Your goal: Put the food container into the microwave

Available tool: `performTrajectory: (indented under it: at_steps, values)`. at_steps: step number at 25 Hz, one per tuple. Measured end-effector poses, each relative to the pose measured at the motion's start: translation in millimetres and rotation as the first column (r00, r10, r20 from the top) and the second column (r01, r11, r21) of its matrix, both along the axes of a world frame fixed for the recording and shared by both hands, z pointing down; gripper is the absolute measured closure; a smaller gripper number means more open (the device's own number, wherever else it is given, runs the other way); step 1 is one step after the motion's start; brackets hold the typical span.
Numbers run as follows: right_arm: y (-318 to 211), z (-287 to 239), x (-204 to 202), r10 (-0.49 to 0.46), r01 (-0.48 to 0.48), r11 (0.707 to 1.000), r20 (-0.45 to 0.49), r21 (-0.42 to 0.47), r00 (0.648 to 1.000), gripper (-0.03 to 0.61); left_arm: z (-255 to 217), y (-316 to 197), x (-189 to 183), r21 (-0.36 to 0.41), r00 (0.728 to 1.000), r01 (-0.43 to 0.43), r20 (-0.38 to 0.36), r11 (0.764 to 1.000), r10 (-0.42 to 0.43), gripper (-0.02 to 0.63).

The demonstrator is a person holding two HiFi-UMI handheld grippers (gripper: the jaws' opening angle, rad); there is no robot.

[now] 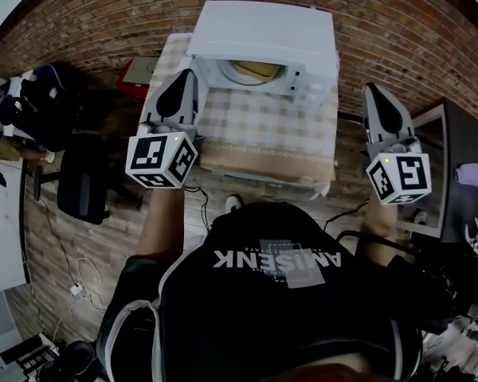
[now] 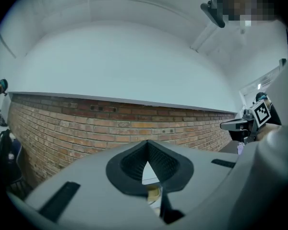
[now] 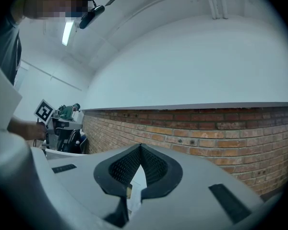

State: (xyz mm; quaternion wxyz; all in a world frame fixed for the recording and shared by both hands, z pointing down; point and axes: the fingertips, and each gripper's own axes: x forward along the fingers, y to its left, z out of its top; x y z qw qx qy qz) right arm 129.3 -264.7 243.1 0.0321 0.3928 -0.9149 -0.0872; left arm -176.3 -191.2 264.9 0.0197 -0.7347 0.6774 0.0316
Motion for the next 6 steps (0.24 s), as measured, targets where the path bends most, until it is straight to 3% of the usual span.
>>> performTrajectory:
  at_steps: [6]
  values:
    - [-6.0,-0.6,1.0,0.002,-0.002,1.000,0.000,0.000,1.000,0.537,-0.1,-5.4,5.1,-0.002,0.998,-0.041,-0.056,0.999,0.041,0.601]
